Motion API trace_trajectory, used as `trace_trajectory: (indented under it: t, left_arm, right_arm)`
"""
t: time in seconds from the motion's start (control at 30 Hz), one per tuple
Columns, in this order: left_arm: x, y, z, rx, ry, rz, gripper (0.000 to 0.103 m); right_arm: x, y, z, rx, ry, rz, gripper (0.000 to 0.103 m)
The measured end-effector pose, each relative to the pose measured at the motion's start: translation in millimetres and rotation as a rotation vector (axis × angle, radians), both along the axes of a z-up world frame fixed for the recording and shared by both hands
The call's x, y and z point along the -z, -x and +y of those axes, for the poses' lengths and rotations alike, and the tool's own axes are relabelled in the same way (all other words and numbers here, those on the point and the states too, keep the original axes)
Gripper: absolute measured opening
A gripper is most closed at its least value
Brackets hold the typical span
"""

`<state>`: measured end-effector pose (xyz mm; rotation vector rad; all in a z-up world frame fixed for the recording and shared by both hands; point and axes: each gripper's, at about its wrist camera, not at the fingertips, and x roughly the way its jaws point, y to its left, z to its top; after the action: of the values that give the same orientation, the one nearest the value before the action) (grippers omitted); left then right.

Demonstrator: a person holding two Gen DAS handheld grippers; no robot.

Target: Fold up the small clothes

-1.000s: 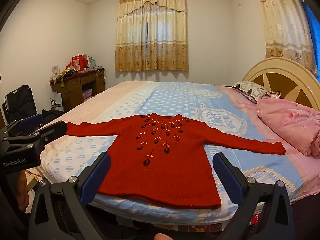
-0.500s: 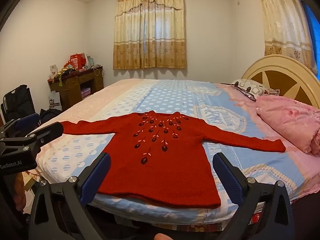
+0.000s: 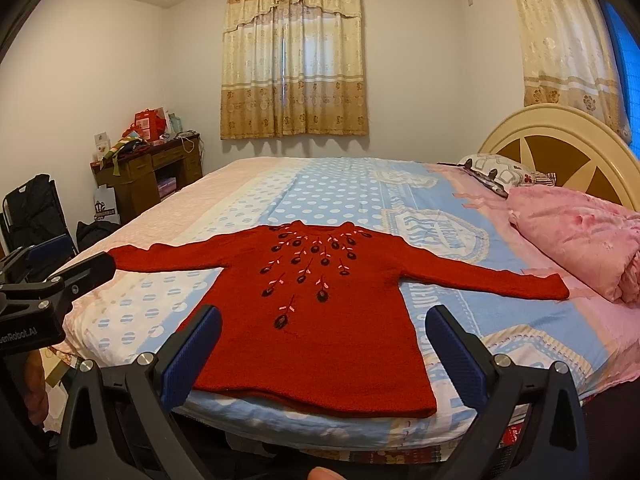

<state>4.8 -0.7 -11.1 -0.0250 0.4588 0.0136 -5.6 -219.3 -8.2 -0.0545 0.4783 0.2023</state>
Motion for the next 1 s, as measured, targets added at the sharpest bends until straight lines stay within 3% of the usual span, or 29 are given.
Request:
trace_trajectory:
  t: [1.0]
  left_arm:
    - [0.3,-0.6,0.1,0.007,-0.005,0.002,0.103]
  right_arm:
    - [2.2,-1.6,-2.0,0.002,0.001,0.005,0.102]
